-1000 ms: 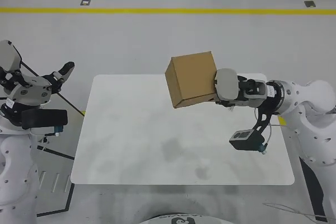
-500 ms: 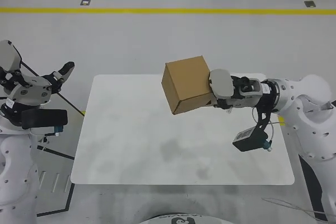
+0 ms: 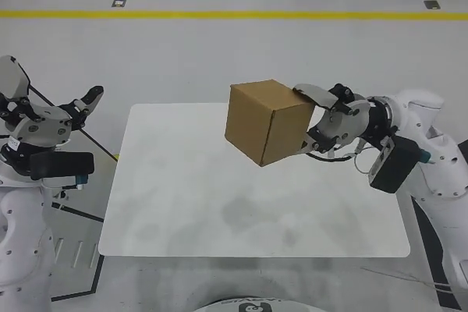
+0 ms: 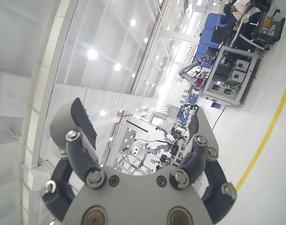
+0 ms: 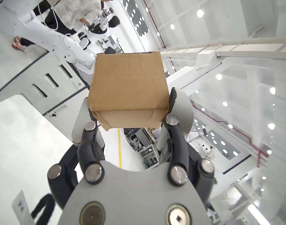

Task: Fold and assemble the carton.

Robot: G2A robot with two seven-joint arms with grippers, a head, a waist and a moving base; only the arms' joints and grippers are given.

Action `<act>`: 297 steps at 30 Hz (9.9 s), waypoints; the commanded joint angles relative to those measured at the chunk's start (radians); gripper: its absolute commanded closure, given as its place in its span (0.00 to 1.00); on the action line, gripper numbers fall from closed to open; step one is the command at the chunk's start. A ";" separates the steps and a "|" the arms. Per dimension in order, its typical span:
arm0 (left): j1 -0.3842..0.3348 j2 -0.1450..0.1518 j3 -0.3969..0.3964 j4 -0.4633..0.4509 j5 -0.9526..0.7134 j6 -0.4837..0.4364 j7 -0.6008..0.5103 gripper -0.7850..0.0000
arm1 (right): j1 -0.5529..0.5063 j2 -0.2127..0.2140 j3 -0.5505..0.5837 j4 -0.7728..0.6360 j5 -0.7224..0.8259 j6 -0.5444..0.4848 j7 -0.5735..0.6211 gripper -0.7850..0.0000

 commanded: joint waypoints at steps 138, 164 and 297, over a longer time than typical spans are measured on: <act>0.000 0.000 0.000 0.000 0.000 0.000 0.000 0.00 | -0.158 -0.040 -0.172 -0.251 0.858 -0.218 0.396 1.00; 0.000 0.000 0.000 0.000 0.000 0.000 0.000 0.00 | -0.225 0.001 0.166 -0.516 0.050 -0.094 0.461 1.00; 0.000 0.000 0.000 0.000 0.000 0.000 0.000 0.00 | -0.432 -0.024 0.054 -0.016 0.659 0.055 1.245 1.00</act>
